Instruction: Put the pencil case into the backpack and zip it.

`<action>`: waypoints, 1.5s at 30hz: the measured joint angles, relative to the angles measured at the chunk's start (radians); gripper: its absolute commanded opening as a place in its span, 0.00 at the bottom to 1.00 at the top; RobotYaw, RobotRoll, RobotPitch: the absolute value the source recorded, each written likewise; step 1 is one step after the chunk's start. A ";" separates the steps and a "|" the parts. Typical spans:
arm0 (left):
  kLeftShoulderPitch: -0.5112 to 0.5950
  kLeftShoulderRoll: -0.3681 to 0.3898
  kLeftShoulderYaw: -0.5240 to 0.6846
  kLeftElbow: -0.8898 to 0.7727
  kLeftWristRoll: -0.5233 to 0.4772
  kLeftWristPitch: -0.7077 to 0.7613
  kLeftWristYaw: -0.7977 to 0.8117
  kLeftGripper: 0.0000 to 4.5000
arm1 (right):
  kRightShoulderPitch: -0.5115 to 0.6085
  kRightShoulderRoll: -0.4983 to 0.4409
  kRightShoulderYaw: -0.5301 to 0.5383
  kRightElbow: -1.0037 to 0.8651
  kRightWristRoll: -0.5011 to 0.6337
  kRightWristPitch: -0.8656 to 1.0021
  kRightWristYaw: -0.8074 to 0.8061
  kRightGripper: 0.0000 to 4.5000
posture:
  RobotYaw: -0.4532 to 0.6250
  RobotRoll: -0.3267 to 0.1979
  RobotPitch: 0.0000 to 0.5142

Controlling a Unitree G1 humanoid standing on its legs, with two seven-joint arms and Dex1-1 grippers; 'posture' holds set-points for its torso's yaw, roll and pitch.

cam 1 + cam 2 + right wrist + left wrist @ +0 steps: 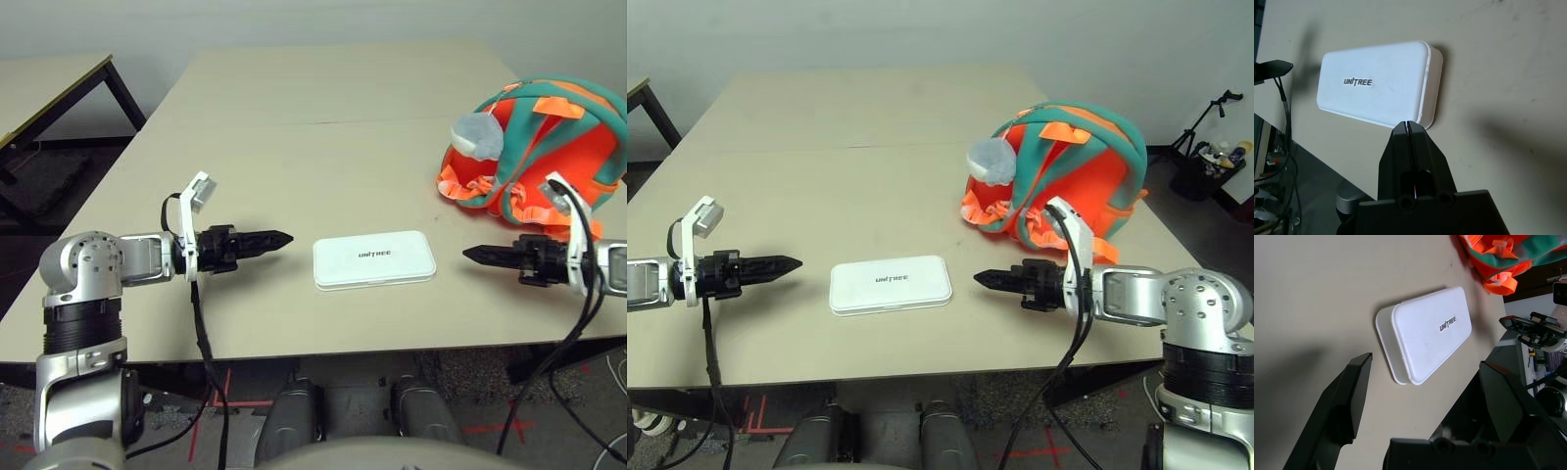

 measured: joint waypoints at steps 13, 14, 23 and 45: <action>-0.018 -0.050 -0.108 0.132 0.074 -0.067 -0.055 1.00 | -0.044 0.104 0.074 -0.003 -0.196 -0.038 0.004 0.00 | 0.40 0.62 0.10; -0.029 -0.060 -0.113 0.148 0.076 -0.069 -0.056 1.00 | -0.047 0.111 0.081 -0.003 -0.212 -0.043 0.004 0.00 | 0.40 0.62 0.10; -0.100 -0.140 -0.138 0.279 0.122 -0.089 -0.061 1.00 | -0.052 0.152 0.105 -0.030 -0.296 -0.050 0.017 0.00 | 0.39 0.62 0.10; -0.066 -0.159 -0.123 0.221 0.111 0.071 -0.083 1.00 | -0.071 0.132 0.085 -0.047 -0.416 -0.076 0.087 0.00 | 0.41 0.62 0.08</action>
